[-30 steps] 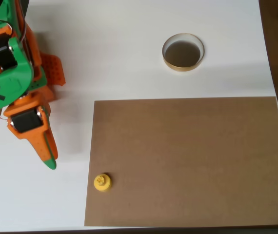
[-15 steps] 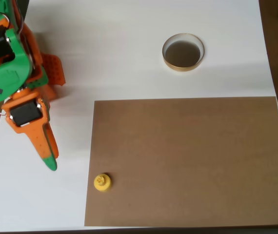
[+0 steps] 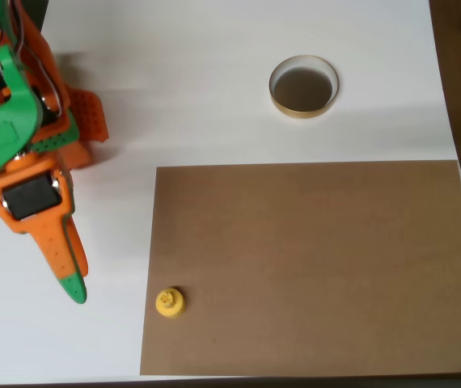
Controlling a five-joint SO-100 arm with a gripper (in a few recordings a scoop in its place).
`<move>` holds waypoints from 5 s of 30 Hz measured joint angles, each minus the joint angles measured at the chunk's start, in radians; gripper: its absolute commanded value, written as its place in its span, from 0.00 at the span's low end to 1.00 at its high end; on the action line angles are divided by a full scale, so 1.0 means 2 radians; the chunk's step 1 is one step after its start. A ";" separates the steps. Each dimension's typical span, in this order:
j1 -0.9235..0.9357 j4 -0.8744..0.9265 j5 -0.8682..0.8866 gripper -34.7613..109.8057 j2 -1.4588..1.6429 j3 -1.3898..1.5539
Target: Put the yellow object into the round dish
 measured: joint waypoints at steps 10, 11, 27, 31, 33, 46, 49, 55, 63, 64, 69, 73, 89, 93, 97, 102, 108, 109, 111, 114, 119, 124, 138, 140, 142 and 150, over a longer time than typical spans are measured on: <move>-0.067 0.022 -0.011 0.44 -0.093 -0.077; -0.071 0.023 -0.011 0.44 -0.107 -0.085; -0.093 0.066 -0.038 0.50 -0.246 -0.164; -0.094 0.074 -0.031 0.51 -0.296 -0.199; -0.098 0.082 -0.031 0.51 -0.321 -0.212; -0.101 0.122 -0.015 0.51 -0.510 -0.318; -0.101 0.133 -0.010 0.50 -0.551 -0.348; -0.101 0.152 -0.006 0.49 -0.612 -0.383; -0.100 0.148 -0.006 0.48 -0.644 -0.384; -0.101 0.144 -0.006 0.48 -0.647 -0.384; -0.101 0.132 -0.006 0.46 -0.657 -0.383; -0.101 0.131 -0.006 0.44 -0.668 -0.383; -0.101 0.104 -0.011 0.35 -0.685 -0.383; -0.101 0.104 -0.011 0.30 -0.692 -0.383; -0.100 0.097 -0.011 0.25 -0.699 -0.383; -0.100 0.099 -0.011 0.24 -0.699 -0.384; -0.113 0.132 -0.016 0.24 -0.680 -0.386; -0.115 0.139 -0.018 0.24 -0.673 -0.387; -0.123 0.146 -0.022 0.24 -0.657 -0.393; -0.139 0.170 -0.027 0.24 -0.637 -0.403; -0.176 0.190 -0.037 0.24 -0.609 -0.416; -0.216 0.211 -0.049 0.24 -0.586 -0.419; -0.375 0.255 -0.064 0.24 -0.575 -0.453; -0.393 0.256 -0.064 0.24 -0.575 -0.459; -0.414 0.263 -0.064 0.24 -0.575 -0.462; -0.503 0.266 -0.058 0.24 -0.604 -0.472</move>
